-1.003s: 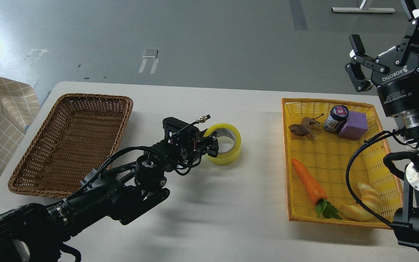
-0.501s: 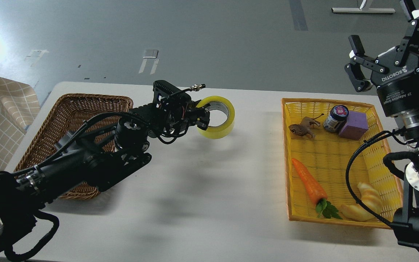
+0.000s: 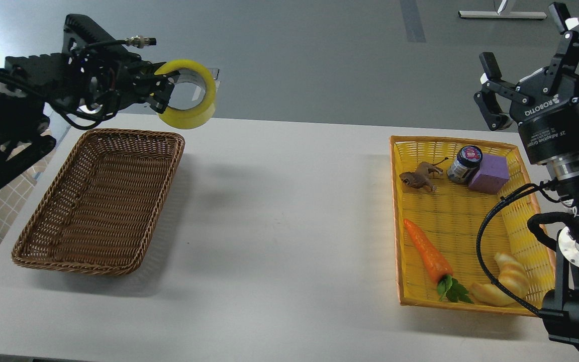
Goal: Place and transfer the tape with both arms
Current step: 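Lift the tape and carry it over the woven basket, then lower the tape into the woven basket with the left gripper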
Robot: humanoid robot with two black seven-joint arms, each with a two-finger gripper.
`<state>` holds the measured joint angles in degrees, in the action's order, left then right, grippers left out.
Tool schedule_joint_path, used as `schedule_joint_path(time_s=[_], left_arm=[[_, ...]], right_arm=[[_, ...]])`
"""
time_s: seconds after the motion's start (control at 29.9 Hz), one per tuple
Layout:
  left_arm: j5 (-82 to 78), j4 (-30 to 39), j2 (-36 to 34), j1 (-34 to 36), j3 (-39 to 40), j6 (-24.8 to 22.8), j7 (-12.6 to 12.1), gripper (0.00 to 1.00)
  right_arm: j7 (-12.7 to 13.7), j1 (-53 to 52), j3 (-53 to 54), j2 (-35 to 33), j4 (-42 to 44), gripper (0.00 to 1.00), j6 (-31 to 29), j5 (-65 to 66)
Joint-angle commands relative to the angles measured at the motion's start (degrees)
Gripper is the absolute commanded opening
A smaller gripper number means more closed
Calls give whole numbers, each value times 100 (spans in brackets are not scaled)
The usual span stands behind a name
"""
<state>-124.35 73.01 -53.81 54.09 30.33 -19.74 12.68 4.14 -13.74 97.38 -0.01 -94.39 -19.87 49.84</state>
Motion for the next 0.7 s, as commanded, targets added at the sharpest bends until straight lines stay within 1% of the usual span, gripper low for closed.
schedule_joint_path(time_s=[0.0, 0.07, 0.13, 0.2, 0.23, 0.27, 0.3, 0.37, 0.43, 0.53, 0.57, 0.67], left_arm=[[411, -59, -682, -179, -19, 84, 165, 18], [622, -59, -832, -372, -19, 111, 174, 18], [842, -67, -1069, -784, -19, 251, 182, 18], [851, -129, -1122, -1013, -19, 452, 200, 19], [860, -199, -1114, -1171, -27, 575, 252, 19], [860, -199, -1114, -1173, -27, 577, 253, 19], [860, -286, -1114, -1338, -19, 664, 305, 19], [860, -497, -1053, -1550, -19, 831, 332, 19], [878, -761, -1017, -1760, -10, 1094, 341, 19], [878, -832, -930, -1893, -19, 1218, 375, 21], [878, -850, -825, -1963, -27, 1236, 410, 22], [886, -955, -579, -2165, -19, 1280, 411, 22]], right_arm=[[-1, 12, -9, 1, -1, 100, 0, 0], [-1, 12, -26, 1, -1, 100, 0, 0], [8, 12, -53, 1, -1, 100, 0, 0], [17, 12, -70, 1, -1, 100, 0, 0], [26, 12, -70, 1, -1, 100, 0, 0], [26, 12, -70, 1, -1, 100, 0, 0], [26, 3, -79, 1, -10, 100, 0, 0], [35, 12, -79, 1, -10, 100, 0, 0], [35, 30, -79, 1, -1, 100, 0, 9], [35, 91, -79, 1, -1, 100, 0, 9], [43, 100, -79, 1, -1, 100, 0, 9], [43, 109, -79, 1, 8, 100, 0, 9]])
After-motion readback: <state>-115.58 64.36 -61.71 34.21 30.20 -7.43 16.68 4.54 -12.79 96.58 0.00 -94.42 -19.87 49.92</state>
